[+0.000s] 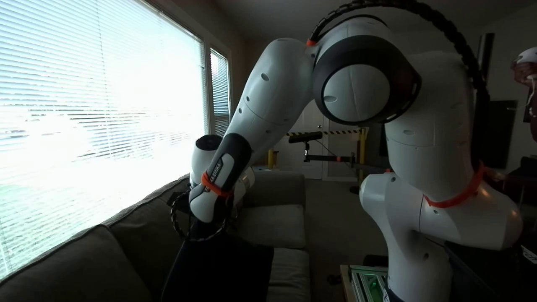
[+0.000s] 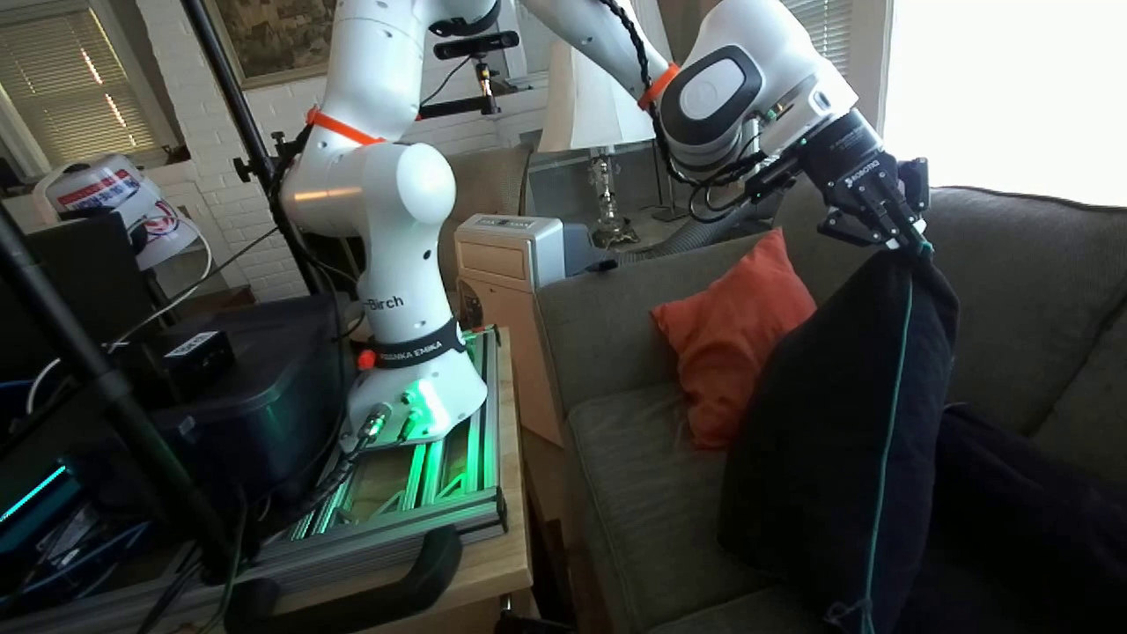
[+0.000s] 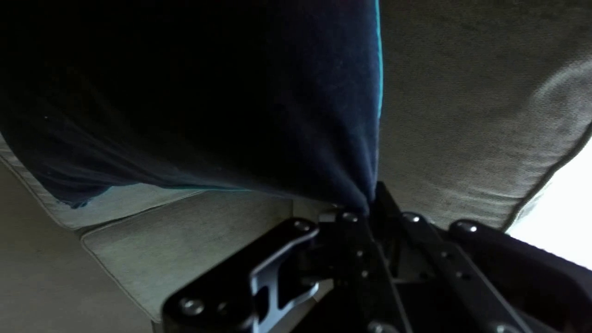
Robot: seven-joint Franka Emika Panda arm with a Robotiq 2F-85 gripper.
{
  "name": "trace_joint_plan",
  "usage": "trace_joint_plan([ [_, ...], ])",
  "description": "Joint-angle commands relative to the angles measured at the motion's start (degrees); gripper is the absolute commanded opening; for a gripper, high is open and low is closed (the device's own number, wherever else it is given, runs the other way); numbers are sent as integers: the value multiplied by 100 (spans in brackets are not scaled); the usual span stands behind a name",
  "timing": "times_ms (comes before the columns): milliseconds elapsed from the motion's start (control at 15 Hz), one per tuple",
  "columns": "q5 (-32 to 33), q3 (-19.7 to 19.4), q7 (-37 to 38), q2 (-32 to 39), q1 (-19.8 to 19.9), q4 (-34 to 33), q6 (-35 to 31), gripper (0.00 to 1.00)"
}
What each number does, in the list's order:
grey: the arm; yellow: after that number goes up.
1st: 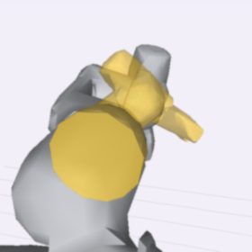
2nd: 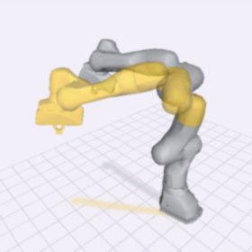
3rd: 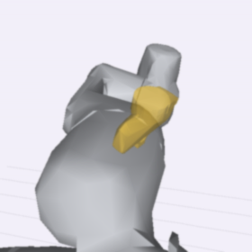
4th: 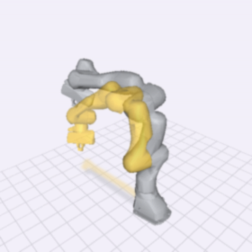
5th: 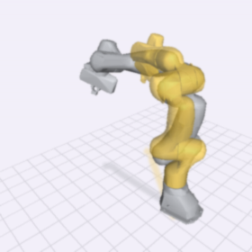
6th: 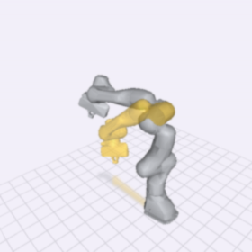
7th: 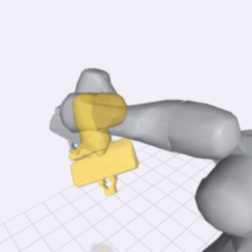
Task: Move the left black pillow to the right
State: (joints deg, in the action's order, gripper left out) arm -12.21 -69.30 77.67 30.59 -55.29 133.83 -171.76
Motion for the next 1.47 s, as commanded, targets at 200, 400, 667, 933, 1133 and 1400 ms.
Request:
trace_joint_plan([
  [200, -91, 591, 213, 302, 497, -154, -52, 3],
  [400, -98, 820, 310, 570, 762, -290, -142, 3],
  [667, -131, 1531, 262, 957, 1551, -618, -410, 3],
  [933, -161, 2290, 234, 1448, 2417, -993, -554, 3],
  [1133, -165, 2543, 235, 1788, 2743, -1242, -661, 9],
  [1400, -223, 2573, 195, 2081, 2827, -1505, -977, 51],
])
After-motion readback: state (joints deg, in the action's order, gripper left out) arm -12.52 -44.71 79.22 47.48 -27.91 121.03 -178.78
